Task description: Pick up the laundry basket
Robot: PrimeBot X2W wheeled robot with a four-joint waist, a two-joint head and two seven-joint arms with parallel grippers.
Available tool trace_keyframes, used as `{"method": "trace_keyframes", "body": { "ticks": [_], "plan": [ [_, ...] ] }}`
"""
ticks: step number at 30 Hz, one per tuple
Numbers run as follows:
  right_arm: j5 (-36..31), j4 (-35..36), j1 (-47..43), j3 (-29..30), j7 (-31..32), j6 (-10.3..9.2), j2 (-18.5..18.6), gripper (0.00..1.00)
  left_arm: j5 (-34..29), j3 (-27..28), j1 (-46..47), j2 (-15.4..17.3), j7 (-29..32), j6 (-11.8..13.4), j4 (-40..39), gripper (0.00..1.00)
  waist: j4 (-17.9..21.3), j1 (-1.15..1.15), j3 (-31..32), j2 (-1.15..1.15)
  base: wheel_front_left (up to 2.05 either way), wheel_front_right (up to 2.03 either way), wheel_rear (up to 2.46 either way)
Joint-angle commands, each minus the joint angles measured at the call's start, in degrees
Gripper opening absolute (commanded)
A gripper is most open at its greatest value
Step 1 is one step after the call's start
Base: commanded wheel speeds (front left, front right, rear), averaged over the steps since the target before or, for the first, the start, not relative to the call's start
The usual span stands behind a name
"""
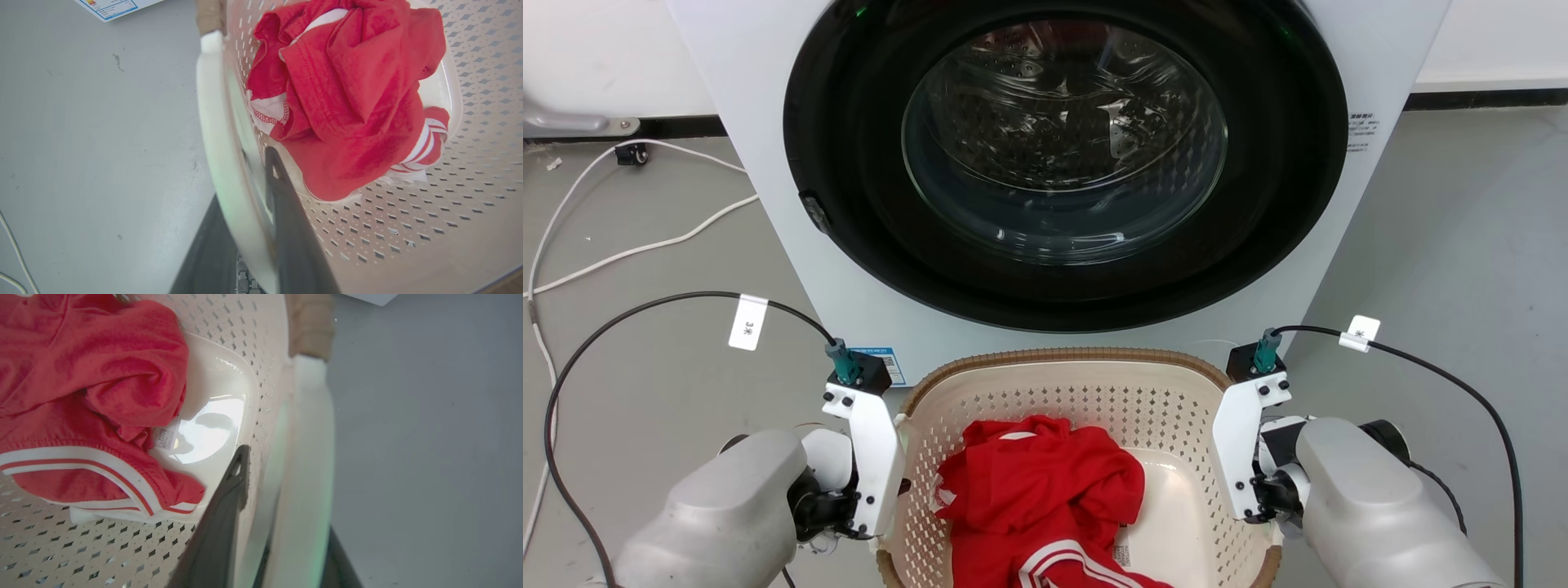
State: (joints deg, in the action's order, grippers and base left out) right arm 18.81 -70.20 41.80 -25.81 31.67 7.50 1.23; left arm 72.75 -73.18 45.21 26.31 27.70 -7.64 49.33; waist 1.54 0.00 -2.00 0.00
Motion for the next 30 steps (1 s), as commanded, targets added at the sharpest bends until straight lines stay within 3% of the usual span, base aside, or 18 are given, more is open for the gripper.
{"method": "trace_keyframes", "body": {
  "ticks": [1,30],
  "plan": [
    [-0.53,-0.81,0.3,-0.47,-0.12,-0.02,3.0,0.0,-1.41,-0.25,0.73,3.05,-0.09,0.33,1.93,0.0,-0.06,0.0,0.03,0.0,0.0,0.0,0.0],
    [1.45,-0.88,0.27,-2.56,-2.47,-0.02,2.95,0.0,-1.85,-0.29,-0.29,3.09,0.53,0.32,1.53,0.0,0.13,0.0,1.19,0.0,0.0,0.0,0.0]
  ]
}}
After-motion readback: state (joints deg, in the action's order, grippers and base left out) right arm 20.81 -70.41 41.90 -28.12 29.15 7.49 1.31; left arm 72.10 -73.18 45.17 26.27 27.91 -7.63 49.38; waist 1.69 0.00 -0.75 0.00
